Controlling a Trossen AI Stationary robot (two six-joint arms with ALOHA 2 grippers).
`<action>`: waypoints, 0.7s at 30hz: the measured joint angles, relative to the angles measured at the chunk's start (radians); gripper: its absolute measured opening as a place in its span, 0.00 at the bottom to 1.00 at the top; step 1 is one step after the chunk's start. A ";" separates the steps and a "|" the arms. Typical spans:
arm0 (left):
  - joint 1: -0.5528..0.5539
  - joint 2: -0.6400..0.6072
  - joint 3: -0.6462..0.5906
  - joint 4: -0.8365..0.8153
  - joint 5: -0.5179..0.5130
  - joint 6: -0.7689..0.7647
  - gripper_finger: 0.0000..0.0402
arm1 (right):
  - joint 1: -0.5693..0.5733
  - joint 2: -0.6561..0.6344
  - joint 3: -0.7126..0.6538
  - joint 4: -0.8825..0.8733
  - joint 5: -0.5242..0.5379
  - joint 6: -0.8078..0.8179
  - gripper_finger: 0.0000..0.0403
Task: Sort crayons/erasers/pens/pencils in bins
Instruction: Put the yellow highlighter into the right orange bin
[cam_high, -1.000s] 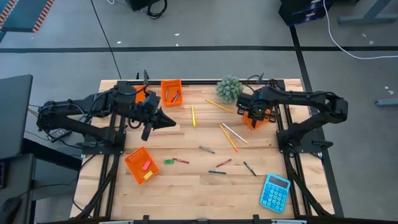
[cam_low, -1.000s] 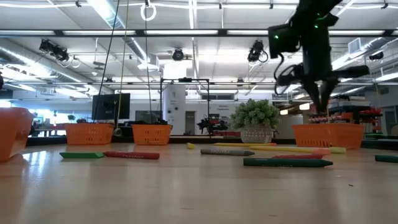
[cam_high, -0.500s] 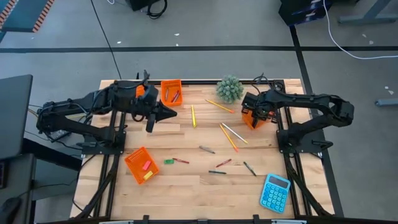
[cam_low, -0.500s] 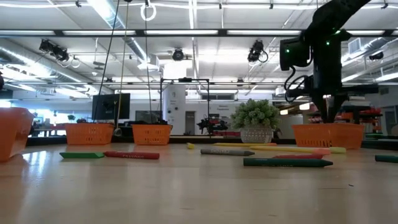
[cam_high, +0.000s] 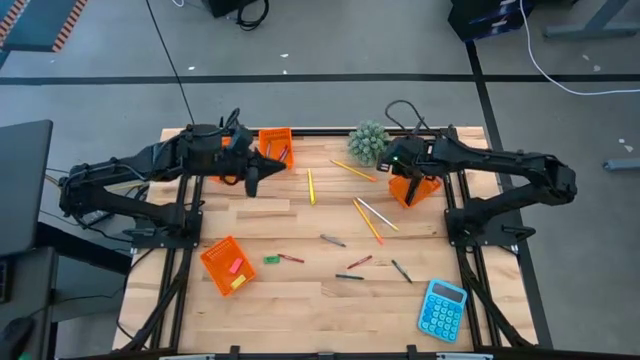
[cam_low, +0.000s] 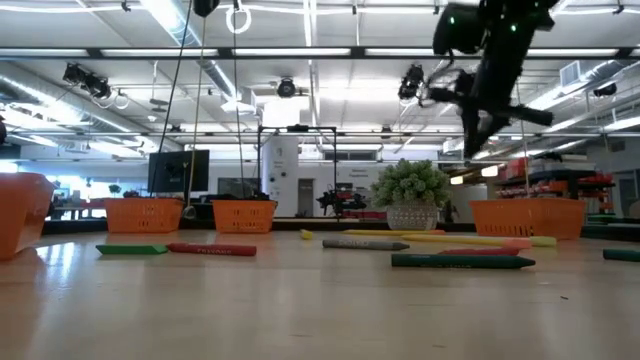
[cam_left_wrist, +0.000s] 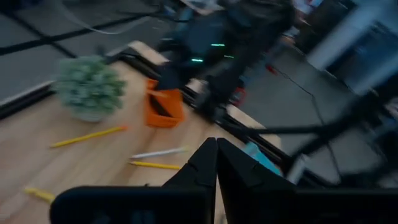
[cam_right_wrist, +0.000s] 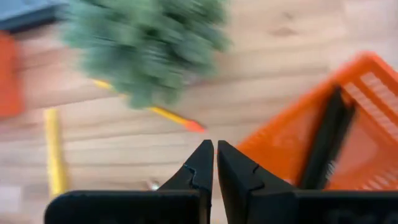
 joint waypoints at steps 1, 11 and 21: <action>0.008 0.006 0.000 0.000 -0.019 -0.016 0.06 | 0.008 0.000 0.019 0.002 0.006 -0.024 0.07; 0.074 0.052 -0.001 0.002 -0.033 -0.093 0.10 | 0.069 0.011 0.063 0.130 -0.109 -0.167 0.08; 0.130 0.044 -0.001 0.002 -0.031 0.045 0.08 | 0.163 0.142 0.064 0.398 -0.171 -0.159 0.21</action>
